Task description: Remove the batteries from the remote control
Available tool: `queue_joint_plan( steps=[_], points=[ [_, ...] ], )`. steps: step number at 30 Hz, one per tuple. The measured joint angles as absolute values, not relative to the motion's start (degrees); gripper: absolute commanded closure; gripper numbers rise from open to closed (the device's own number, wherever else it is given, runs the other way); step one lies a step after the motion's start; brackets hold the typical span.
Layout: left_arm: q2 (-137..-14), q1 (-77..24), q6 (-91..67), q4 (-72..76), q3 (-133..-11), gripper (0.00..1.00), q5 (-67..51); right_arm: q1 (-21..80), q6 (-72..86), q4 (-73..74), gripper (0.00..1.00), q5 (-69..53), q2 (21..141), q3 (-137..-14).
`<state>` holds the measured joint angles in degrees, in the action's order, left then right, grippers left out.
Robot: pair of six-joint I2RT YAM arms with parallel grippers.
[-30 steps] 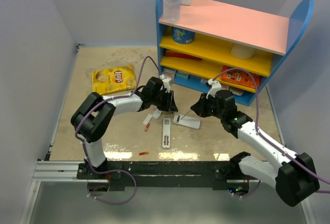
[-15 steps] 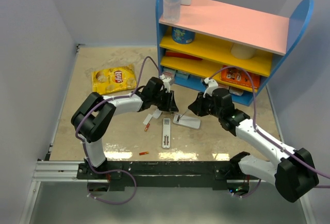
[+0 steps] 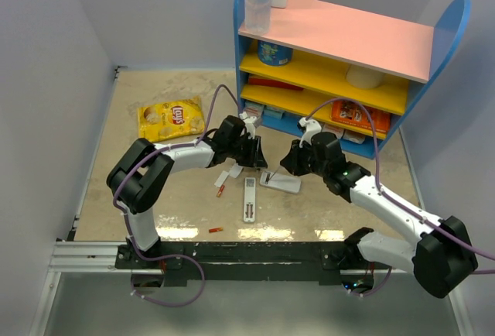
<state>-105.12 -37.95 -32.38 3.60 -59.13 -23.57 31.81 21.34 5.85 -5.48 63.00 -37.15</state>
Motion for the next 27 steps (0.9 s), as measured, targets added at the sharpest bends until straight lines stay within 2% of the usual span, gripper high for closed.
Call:
queue_joint_plan(
  steps=[11,27],
  points=[
    [-105.12,-38.02,-32.40,3.51,-58.15,0.69,-23.57,33.85,19.73,9.28,1.00,-3.20,63.00,-39.00],
    [-107.11,-38.39,-32.42,3.46,-57.91,0.69,-23.57,43.33,14.50,8.14,1.00,7.03,68.29,-43.18]
  ],
)
